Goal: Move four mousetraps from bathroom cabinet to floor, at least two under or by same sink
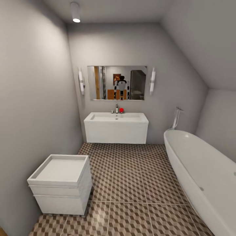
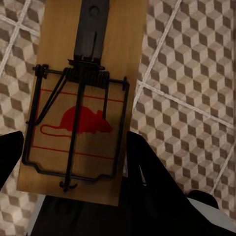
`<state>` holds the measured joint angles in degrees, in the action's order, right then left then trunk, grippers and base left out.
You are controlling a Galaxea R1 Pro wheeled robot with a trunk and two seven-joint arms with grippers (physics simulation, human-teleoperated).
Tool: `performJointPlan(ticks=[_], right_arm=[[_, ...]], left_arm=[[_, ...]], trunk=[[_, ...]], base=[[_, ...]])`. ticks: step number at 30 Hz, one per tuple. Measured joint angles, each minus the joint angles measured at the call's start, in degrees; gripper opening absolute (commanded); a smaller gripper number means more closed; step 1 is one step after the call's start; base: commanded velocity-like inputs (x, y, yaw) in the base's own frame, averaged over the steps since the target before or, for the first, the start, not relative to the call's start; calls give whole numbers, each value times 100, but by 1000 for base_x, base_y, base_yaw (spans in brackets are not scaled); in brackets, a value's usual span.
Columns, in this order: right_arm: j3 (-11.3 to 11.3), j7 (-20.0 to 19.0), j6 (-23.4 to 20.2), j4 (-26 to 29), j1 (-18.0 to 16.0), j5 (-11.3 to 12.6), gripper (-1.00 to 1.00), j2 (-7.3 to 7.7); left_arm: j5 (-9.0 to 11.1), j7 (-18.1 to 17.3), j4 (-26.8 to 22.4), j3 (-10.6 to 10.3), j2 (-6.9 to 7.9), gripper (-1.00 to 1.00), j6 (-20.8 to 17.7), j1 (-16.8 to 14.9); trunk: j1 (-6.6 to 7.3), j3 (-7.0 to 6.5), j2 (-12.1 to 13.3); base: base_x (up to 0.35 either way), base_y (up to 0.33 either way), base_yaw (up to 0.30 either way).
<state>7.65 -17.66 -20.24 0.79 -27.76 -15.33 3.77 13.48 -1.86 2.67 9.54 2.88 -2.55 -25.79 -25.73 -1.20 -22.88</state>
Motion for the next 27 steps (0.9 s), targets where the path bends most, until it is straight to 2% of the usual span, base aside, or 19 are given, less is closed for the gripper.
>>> performJointPlan(ticks=[7,17,27], right_arm=[[0,0,1,2,1,5,-100,0],[-7,0,1,3,0,9,-100,2],[-4,0,0,7,0,9,-100,1]], left_arm=[[1,0,3,0,-2,-100,0,-1],[2,0,4,-1,-5,-100,0,-1],[-2,0,3,2,-9,-100,0,0]], trunk=[[0,0,0],[0,0,0],[0,0,0]], base=[[334,0,-63],[334,-1,-199],[334,-61,-35]])
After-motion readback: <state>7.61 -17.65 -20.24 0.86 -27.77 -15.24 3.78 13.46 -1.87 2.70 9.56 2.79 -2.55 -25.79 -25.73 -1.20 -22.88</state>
